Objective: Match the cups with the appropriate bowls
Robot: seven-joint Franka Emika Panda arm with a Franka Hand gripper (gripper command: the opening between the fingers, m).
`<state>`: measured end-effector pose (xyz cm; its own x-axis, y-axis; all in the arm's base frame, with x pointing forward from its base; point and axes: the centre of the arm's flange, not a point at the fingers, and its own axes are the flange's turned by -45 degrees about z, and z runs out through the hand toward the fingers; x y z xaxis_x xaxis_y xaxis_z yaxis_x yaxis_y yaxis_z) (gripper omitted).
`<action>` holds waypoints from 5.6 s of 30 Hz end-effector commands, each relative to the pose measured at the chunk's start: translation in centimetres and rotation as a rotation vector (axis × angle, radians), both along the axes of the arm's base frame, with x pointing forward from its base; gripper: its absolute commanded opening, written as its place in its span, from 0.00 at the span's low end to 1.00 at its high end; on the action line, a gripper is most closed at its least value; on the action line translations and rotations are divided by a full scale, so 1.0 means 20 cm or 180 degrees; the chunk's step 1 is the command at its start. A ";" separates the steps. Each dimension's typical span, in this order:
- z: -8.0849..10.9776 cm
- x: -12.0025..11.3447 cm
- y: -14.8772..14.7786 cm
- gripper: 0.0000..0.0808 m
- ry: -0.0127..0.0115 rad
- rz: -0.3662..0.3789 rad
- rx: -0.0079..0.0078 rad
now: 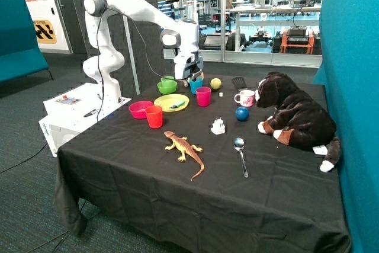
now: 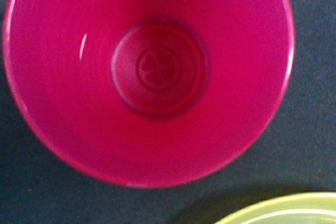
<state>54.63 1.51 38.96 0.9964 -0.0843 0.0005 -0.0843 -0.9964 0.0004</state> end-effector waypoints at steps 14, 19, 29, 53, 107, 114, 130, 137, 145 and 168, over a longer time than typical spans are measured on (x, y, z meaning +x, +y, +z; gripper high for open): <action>0.00 0.13 -0.06 0.69 0.00015 0.0415 0.00014; -0.02 0.13 -0.04 0.69 0.00015 0.0376 0.00015; -0.10 0.15 -0.01 0.68 0.00014 0.0116 0.00015; -0.18 0.30 0.05 0.68 0.00014 -0.0003 0.00015; -0.33 0.20 0.00 0.00 0.00014 -0.0021 0.00015; -0.33 0.20 -0.02 0.00 0.00014 -0.0022 0.00015; -0.35 0.18 0.01 0.00 0.00014 0.0013 0.00015; -0.34 0.18 0.02 0.00 0.00014 0.0027 0.00015; -0.28 0.15 0.00 0.00 0.00014 0.0027 0.00015; -0.10 -0.08 -0.16 0.00 0.00014 -0.0060 0.00015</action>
